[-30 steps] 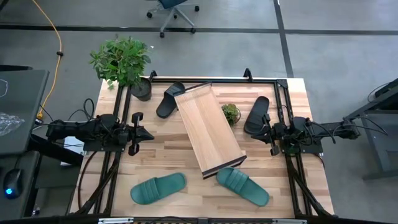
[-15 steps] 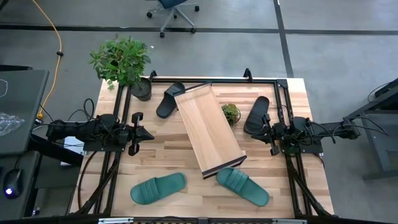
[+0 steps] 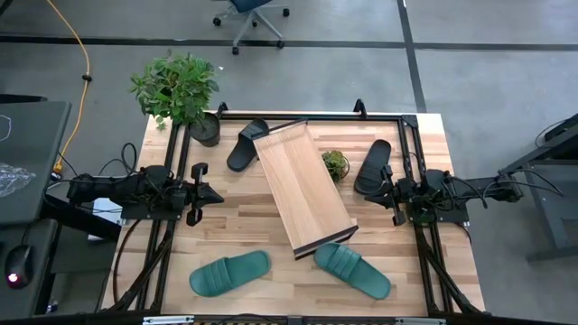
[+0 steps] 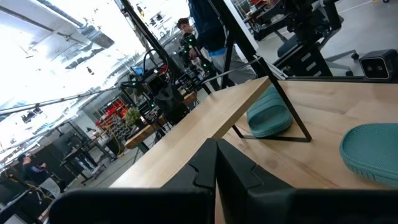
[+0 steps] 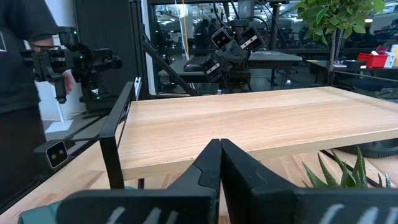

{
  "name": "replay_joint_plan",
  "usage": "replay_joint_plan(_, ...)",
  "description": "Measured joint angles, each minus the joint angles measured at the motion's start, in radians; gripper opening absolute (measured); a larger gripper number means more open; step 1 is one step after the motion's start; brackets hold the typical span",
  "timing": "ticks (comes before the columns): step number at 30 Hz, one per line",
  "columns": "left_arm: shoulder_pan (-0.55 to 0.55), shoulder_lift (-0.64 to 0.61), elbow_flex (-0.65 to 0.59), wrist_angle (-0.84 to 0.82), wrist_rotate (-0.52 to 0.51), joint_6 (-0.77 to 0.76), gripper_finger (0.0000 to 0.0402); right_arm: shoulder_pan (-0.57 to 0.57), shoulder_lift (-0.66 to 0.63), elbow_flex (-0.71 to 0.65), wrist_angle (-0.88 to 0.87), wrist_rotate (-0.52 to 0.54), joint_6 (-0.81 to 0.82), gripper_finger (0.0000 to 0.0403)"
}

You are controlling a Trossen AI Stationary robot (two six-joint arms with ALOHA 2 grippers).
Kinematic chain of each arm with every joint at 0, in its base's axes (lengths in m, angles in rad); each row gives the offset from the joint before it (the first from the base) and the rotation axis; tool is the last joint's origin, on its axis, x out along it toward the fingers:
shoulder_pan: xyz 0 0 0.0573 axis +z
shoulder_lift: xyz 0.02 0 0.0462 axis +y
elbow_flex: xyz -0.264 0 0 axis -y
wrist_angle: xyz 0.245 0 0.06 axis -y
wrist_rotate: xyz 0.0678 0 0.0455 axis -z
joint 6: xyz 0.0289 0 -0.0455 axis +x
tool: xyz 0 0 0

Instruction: Pick and place slides into the shelf

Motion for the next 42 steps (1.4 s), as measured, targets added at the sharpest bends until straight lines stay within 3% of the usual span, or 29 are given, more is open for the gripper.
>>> replay_joint_plan(8, 0.000, 0.000, 0.000, 0.000, -0.001, -0.006, 0.0001, 0.000, 0.000, 0.000, 0.000, 0.000, 0.000, 0.0000)
replay_joint_plan(13, 0.000, 0.000, 0.000, 0.001, -0.040, -0.118, 0.0001, 0.000, 0.000, 0.000, 0.000, 0.000, 0.000, 0.0000)
replay_joint_plan(20, 0.000, 0.000, 0.000, 0.001, -0.045, -0.414, 0.0001, 0.000, 0.000, 0.000, 0.000, 0.000, 0.000, 0.0000)
replay_joint_plan(27, 0.000, 0.000, 0.000, 0.001, -0.045, -0.873, 0.0001, 0.000, 0.000, 0.000, 0.000, 0.000, 0.007, 0.0000)
replay_joint_plan(32, 0.000, 0.000, 0.000, 0.001, -0.050, -1.105, 0.0001, 0.000, 0.000, 0.000, 0.017, 0.000, 0.257, 0.0000)
replay_joint_plan(37, 0.000, 0.000, 0.000, 0.001, -0.087, -1.140, 0.0001, 0.000, 0.000, 0.000, 0.112, 0.020, 0.710, 0.0000)
replay_joint_plan(42, 0.000, 0.000, 0.000, 0.001, -0.174, -1.135, 0.0001, 0.000, 0.000, 0.000, 0.177, 0.214, 1.074, 0.0000)
